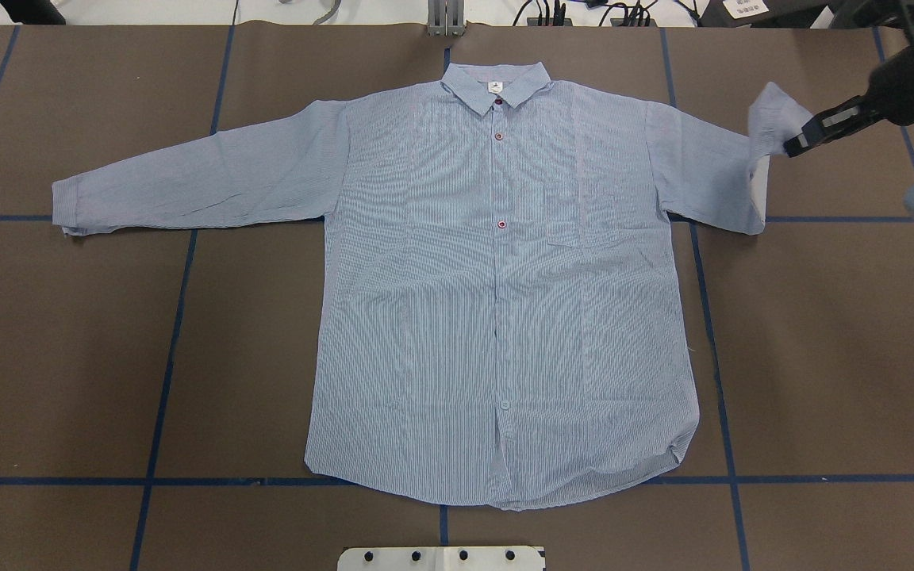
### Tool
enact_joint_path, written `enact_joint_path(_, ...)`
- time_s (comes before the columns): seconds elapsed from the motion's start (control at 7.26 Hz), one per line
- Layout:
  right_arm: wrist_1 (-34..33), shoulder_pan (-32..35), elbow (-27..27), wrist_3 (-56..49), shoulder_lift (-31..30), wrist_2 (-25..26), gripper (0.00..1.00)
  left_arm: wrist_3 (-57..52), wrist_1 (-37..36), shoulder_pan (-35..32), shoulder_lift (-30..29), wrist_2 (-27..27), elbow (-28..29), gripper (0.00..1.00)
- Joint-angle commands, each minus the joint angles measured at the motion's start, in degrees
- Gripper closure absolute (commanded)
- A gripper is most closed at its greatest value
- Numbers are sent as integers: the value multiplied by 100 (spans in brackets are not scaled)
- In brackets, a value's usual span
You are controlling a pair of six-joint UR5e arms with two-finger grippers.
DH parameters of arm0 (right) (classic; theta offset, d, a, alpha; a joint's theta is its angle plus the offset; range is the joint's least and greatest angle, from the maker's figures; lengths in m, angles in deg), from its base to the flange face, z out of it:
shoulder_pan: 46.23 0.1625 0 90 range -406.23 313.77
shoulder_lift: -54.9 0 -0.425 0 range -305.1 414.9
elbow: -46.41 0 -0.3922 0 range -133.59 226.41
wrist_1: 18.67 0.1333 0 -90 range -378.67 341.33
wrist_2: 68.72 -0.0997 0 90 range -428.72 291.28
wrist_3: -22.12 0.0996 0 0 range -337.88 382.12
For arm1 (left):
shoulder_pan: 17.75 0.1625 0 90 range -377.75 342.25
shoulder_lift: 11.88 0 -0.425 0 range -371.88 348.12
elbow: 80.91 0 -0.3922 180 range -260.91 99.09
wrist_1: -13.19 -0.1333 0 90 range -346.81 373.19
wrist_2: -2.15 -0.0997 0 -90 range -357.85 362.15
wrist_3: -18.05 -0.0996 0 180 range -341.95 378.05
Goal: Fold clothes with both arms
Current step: 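Lift the cuff with the right gripper and carry it across toward the collar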
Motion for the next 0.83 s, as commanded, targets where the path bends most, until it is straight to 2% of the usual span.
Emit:
enact_joint_path(0.0,-1800,-1047,-24,6,1340,1181,100,-2,-9,0,8,3,26,1)
enact_joint_path(0.14,-2400,-1382,-120,6,1877,1658,100,-11,0,0,8,3,35,1)
enact_joint_path(0.28,-2659,-1559,-539,6,2475,1941,100,-11,0,0,16,3,44,1)
enact_joint_path(0.55,-2644,-1894,-1996,137,3854,2381,100,-11,0,0,16,12,79,1)
enact_joint_path(0.69,-2574,-1921,-2046,321,4043,2470,100,-11,17,0,16,12,123,1)
